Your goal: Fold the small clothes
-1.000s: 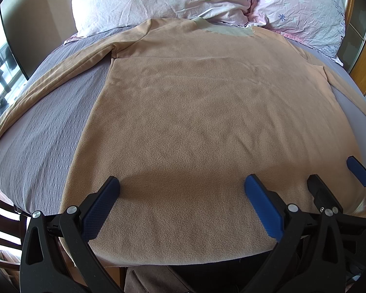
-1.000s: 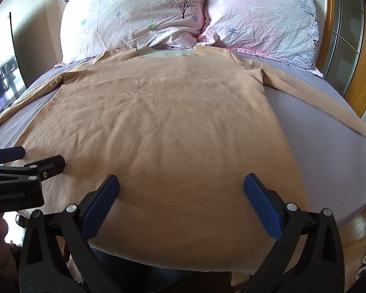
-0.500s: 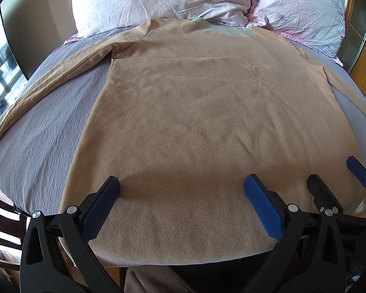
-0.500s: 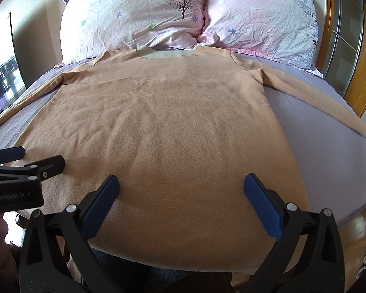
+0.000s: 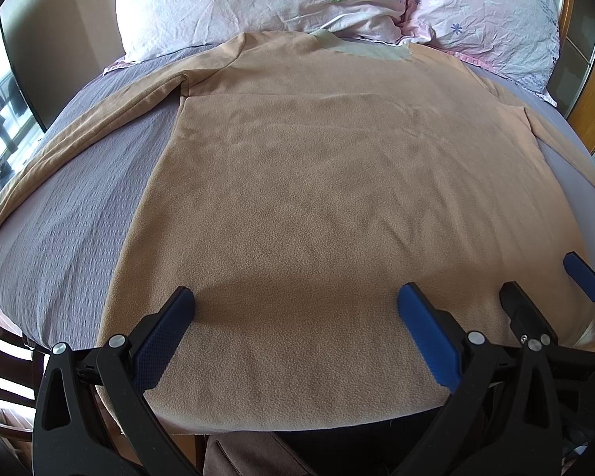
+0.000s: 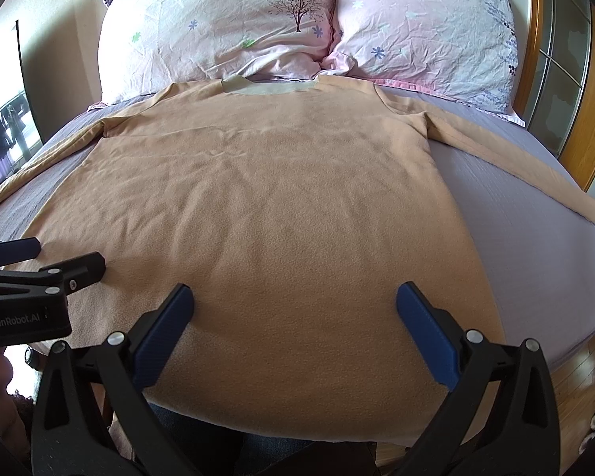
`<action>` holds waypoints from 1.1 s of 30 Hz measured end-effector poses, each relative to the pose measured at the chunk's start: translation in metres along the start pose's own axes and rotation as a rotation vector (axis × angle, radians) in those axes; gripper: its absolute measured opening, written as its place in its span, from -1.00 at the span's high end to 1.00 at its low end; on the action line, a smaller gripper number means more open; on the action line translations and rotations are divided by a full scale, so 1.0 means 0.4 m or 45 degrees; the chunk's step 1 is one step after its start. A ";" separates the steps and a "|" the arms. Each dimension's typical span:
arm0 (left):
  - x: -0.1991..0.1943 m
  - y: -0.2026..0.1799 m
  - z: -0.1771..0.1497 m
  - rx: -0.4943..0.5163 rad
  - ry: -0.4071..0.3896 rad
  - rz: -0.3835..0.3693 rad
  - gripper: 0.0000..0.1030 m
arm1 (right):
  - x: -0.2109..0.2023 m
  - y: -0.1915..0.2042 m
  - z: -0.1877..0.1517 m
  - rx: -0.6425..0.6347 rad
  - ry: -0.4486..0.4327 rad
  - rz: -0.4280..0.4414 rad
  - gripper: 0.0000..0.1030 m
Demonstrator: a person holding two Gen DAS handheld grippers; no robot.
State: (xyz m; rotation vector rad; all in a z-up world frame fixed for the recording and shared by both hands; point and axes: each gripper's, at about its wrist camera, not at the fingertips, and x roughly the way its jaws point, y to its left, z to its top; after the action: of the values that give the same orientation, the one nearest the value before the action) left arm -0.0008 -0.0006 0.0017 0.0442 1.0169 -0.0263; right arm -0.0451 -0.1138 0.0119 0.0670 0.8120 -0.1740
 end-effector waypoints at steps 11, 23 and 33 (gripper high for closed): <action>-0.007 0.001 -0.010 0.061 -0.150 -0.039 -0.97 | -0.070 -0.340 0.088 0.430 -0.192 0.061 -0.92; -0.048 0.087 0.055 -0.051 -0.527 -0.361 -0.97 | 0.021 -1.015 0.071 1.532 -0.069 -0.128 0.33; -0.033 0.205 0.081 -0.255 -0.615 -0.707 -0.97 | 0.099 -1.050 0.082 1.582 -0.072 -0.176 0.93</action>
State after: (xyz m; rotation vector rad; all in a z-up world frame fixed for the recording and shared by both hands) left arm 0.0233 0.0797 0.0319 -0.4120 0.5194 -0.4224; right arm -0.0707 -0.5362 0.0088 1.1687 0.5473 -0.7889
